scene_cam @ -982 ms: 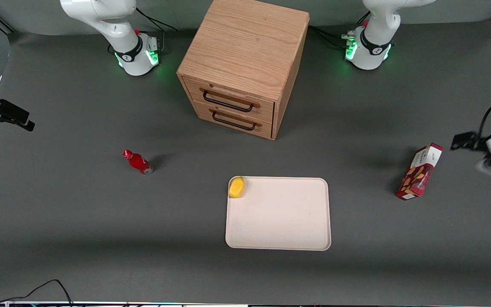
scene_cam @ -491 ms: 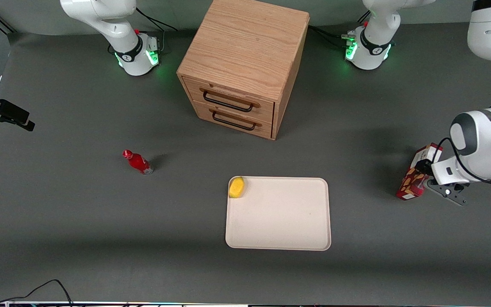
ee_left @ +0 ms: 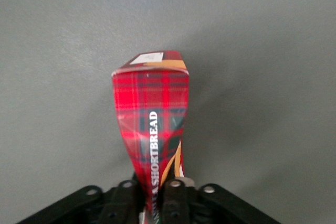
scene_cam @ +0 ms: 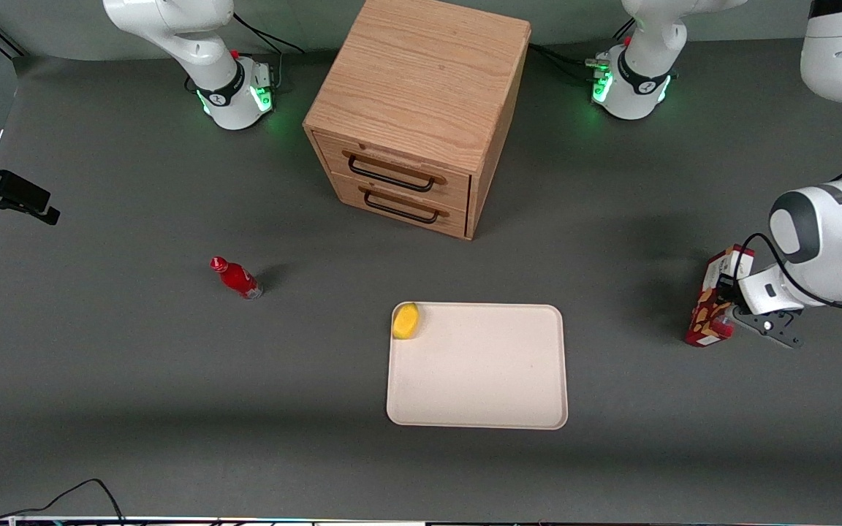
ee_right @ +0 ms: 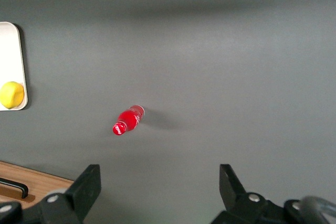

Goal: Place red cookie box on tray
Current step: 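Close the left gripper on the shortbread box and lift it, then carry the box with the left gripper over the cream tray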

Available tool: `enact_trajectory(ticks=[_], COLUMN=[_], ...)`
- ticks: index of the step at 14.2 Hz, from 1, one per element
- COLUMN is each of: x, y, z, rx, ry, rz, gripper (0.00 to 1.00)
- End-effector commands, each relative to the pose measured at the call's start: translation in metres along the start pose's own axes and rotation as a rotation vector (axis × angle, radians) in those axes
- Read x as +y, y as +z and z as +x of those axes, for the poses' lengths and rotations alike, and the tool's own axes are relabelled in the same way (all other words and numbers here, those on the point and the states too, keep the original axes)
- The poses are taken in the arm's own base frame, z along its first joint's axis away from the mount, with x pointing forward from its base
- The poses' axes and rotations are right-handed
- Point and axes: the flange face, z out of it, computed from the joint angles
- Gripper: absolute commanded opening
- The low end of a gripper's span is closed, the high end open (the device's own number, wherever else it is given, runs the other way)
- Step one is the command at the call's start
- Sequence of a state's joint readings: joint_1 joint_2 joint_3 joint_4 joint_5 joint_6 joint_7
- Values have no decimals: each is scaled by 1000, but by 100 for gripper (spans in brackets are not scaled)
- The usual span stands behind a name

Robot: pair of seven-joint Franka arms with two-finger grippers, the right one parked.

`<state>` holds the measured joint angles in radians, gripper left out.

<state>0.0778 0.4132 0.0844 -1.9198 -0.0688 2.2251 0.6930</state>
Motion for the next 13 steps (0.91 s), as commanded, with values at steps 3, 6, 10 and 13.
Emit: enact_trajectory(ticks=[3, 6, 10, 13], x=[18, 87, 222, 274], y=[-169, -280, -274, -201], z=[22, 47, 109, 165], rx=[-71, -92, -99, -50], ry=[-123, -315, -498, -521], rz=[-64, -40, -23, -7], gripper=[0, 0, 0, 0])
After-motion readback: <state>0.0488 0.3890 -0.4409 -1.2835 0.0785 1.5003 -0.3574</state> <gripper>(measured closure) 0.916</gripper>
